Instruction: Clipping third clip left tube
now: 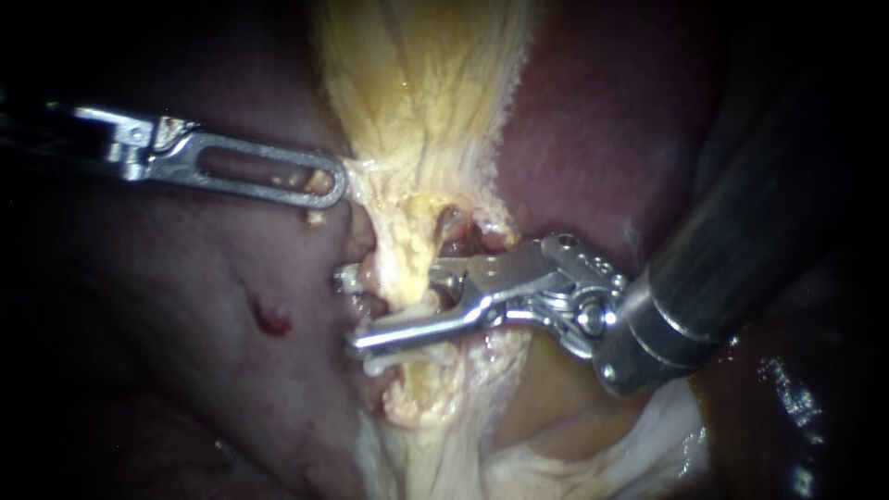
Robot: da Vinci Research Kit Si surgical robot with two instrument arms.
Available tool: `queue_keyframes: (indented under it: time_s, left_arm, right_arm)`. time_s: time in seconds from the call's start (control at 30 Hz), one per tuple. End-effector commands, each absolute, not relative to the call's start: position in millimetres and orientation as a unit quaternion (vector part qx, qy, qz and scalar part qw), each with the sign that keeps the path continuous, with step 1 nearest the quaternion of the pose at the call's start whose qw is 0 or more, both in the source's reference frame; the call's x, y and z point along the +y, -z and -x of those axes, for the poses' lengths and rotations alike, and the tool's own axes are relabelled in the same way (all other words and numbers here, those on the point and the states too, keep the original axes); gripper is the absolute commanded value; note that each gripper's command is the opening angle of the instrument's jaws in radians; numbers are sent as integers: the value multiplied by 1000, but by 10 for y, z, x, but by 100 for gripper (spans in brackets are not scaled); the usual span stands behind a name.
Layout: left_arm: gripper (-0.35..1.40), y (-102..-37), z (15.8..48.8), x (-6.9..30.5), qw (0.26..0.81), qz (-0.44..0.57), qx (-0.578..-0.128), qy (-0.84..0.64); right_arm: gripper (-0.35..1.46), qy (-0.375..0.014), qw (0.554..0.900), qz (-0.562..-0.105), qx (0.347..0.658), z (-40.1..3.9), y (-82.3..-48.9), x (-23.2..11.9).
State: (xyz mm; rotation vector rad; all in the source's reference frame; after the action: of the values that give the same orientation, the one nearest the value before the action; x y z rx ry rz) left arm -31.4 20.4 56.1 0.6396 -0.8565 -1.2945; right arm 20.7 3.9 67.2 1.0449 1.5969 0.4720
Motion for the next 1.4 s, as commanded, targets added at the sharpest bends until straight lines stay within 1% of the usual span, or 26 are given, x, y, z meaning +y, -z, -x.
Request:
queue_keyframes:
  time_s: [0.03,0.4,0.9,0.97,1.07,1.1,1.17,1.2,1.23,1.27,1.3,1.4]
  left_arm:
    - [-35,-561,314,204,668,-284,-380,574]
    - [-35,-561,314,203,668,-284,-380,574]
    - [-35,-562,314,204,668,-284,-380,574]
    - [-35,-562,314,204,668,-284,-380,574]
    - [-35,-561,314,204,668,-284,-380,574]
    - [-35,-561,314,204,668,-283,-380,574]
    - [-35,-561,314,204,668,-284,-380,574]
    - [-35,-561,314,204,668,-284,-380,574]
    - [-35,-561,314,204,668,-283,-380,574]
    - [-35,-562,314,204,668,-283,-380,574]
    - [-35,-562,314,204,668,-283,-380,574]
    - [-35,-562,314,204,668,-283,-380,574]
  right_arm:
    - [45,-201,555,-442,676,-206,-672,39]
    - [28,-203,557,-440,675,-202,-676,41]
    - [-7,-206,559,-437,674,-198,-680,43]
    - [-13,-206,559,-436,674,-198,-681,44]
    - [-35,-207,559,-437,674,-197,-681,43]
    - [-35,-207,559,-437,674,-197,-681,43]
    - [-35,-201,558,-440,674,-198,-683,40]
    - [-35,-192,557,-445,674,-198,-684,39]
    - [-35,-168,553,-459,675,-198,-685,38]
    - [-35,-137,547,-477,674,-198,-686,38]
    - [-35,-124,554,-479,670,-198,-687,37]
    - [-35,-122,562,-475,666,-199,-691,35]
